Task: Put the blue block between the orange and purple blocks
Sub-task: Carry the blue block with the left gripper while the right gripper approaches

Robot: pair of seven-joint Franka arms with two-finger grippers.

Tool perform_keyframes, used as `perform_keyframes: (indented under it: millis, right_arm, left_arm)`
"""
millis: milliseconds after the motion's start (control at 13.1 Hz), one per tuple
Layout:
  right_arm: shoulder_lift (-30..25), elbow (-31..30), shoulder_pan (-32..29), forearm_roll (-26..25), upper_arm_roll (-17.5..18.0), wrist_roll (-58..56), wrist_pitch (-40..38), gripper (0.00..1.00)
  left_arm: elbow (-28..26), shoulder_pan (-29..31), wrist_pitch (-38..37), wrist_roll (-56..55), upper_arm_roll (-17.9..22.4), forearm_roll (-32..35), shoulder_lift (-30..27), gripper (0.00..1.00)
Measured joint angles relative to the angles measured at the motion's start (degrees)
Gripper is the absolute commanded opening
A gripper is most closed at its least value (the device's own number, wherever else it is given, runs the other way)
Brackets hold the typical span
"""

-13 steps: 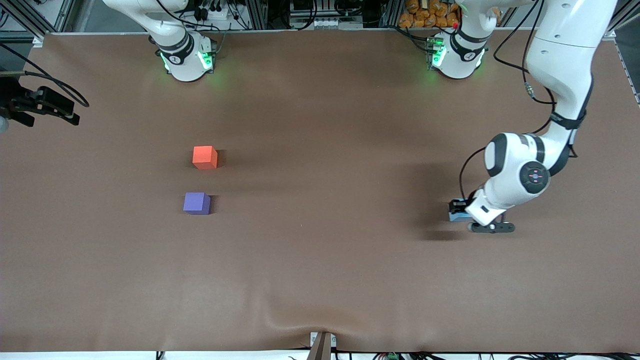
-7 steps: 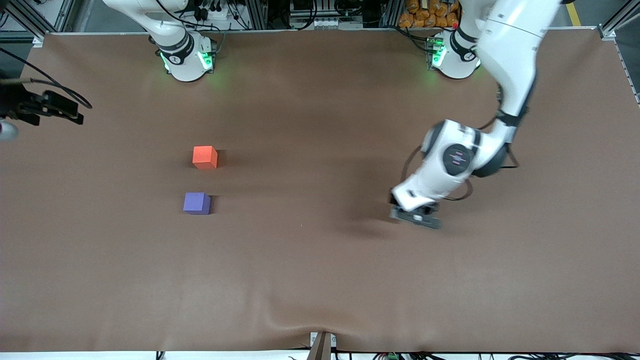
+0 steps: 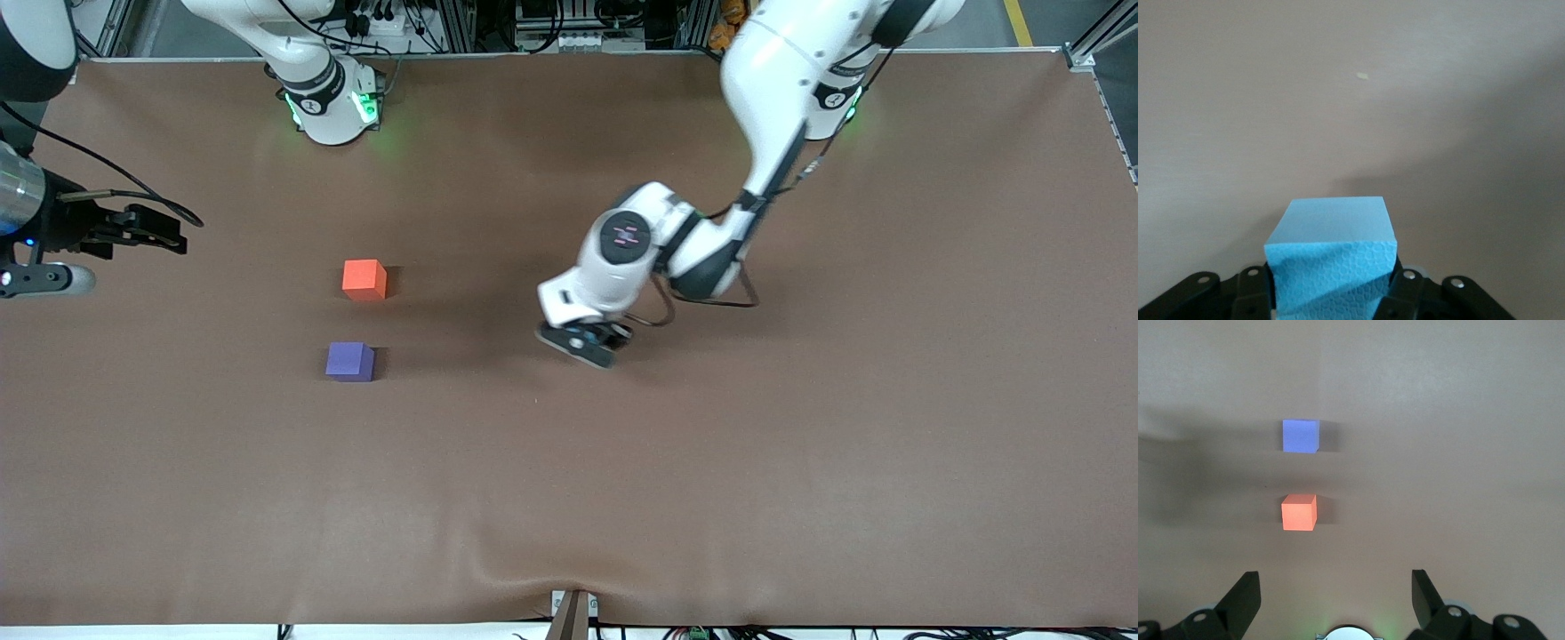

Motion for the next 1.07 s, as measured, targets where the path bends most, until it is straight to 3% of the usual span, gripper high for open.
perform_keyframes:
  millis: [230,307,766,1073]
  right_arm:
    - [1.0,-0.1,-0.1,0.2,-0.2,0.0,-0.2,1.0]
    - [1.6,-0.6,-0.1,0.7,-0.2,0.0,-0.3,1.0]
    - [2.6,-6.8,0.1,4.3,-0.1,6.0,2.7,1.0]
    - [2.5,-7.6,0.2,4.6,0.0,6.8,4.2,1.0]
  left_arm:
    - [4.8,-4.3,-0.3,-3.2,0.9,0.0,4.6,0.02]
    - [5.5,-5.2,-0.4,-4.2,1.2,0.0,5.5,0.99]
    - [7.7,-5.8,-1.0,-12.7,1.8,0.0,6.0,1.0]
    - [9.1,-3.8,-9.0,-15.5,3.2,0.0,-0.2,1.0]
